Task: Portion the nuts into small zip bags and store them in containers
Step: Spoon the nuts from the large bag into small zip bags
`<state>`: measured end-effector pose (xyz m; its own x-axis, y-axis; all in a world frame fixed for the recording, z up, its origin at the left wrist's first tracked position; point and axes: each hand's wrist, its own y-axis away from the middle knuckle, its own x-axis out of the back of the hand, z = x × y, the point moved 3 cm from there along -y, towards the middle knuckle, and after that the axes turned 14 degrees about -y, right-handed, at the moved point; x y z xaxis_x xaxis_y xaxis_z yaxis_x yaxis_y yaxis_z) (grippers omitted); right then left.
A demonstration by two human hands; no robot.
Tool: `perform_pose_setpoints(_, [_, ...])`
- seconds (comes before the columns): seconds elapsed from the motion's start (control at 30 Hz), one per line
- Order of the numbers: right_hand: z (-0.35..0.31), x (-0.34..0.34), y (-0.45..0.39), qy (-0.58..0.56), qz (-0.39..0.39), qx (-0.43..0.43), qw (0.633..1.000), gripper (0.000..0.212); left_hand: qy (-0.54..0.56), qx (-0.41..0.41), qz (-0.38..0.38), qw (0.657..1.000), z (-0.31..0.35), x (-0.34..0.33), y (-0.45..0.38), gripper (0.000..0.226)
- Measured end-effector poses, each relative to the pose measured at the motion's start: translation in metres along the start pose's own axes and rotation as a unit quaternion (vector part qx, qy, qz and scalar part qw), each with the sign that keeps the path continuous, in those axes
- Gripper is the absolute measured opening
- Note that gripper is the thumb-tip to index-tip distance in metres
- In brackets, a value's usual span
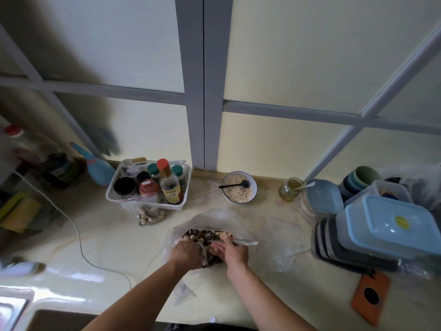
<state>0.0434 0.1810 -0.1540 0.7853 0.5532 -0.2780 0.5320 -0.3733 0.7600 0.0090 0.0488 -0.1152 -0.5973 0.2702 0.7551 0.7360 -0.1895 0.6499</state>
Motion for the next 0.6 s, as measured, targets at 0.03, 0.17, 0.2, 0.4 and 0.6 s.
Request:
perform_pose_setpoints(0.03, [-0.001, 0.000, 0.001, -0.003, 0.002, 0.001, 1.000, 0.024, -0.006, 0.002, -0.003, 1.000, 0.000, -0.001, -0.001, 0.047])
perform_pose_setpoints(0.17, [-0.016, 0.003, 0.007, 0.055, 0.017, 0.058, 0.997, 0.030, 0.001, -0.001, -0.016, 1.000, 0.001, 0.000, -0.004, 0.037])
perform_pose_setpoints(0.2, [-0.022, 0.003, 0.011, 0.075, 0.019, 0.077, 0.994, 0.030, 0.013, -0.006, -0.014, 1.000, 0.001, 0.000, -0.006, 0.032])
perform_pose_setpoints(0.4, [-0.051, 0.004, 0.033, 0.158, 0.011, 0.138, 0.978, 0.026, 0.041, -0.027, -0.011, 0.999, -0.001, 0.001, -0.013, 0.021])
perform_pose_setpoints(0.6, [-0.073, 0.011, 0.047, 0.221, 0.010, 0.174, 0.959, 0.025, 0.117, -0.140, -0.053, 0.982, 0.004, 0.002, -0.031, 0.034])
